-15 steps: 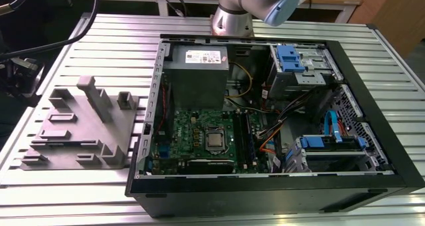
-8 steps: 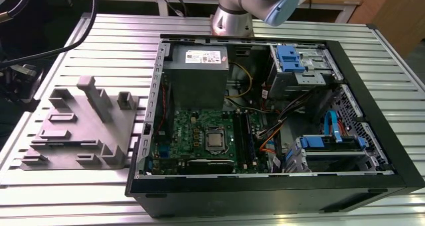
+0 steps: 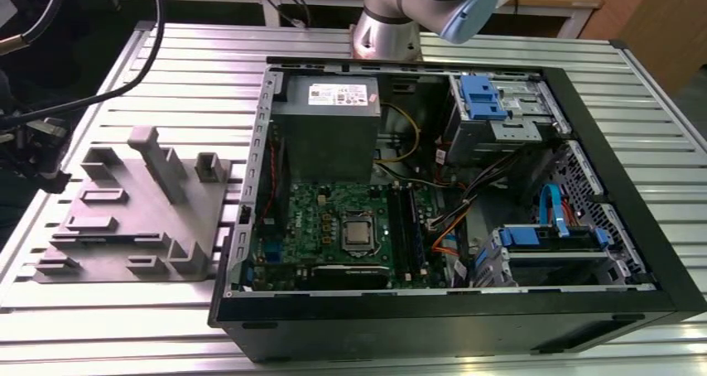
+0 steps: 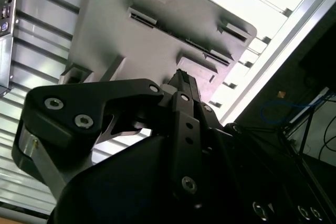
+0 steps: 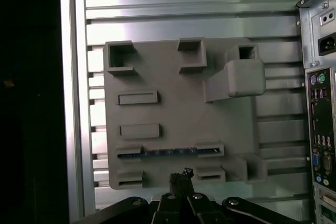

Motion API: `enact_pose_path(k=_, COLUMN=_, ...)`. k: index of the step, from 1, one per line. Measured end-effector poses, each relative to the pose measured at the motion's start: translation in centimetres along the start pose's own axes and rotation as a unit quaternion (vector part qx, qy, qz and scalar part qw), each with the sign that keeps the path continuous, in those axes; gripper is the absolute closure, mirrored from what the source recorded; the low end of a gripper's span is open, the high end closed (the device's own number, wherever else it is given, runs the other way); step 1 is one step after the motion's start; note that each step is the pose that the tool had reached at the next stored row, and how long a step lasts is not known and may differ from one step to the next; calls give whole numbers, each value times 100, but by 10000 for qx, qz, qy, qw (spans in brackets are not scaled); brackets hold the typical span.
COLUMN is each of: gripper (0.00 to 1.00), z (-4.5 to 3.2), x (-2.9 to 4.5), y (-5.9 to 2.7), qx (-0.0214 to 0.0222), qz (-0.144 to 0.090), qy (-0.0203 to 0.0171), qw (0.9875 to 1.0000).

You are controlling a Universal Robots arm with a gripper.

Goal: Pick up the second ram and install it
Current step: 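Reach for the second ram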

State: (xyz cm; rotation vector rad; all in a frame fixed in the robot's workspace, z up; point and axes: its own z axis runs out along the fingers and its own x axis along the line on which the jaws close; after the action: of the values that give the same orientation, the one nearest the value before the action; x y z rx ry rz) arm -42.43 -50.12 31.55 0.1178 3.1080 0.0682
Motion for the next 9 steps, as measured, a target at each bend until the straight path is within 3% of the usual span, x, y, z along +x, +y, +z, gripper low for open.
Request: enact_pose_path(k=9, gripper=93, z=155, x=4, y=-12, qx=0, qz=0, qy=4, qw=10000)
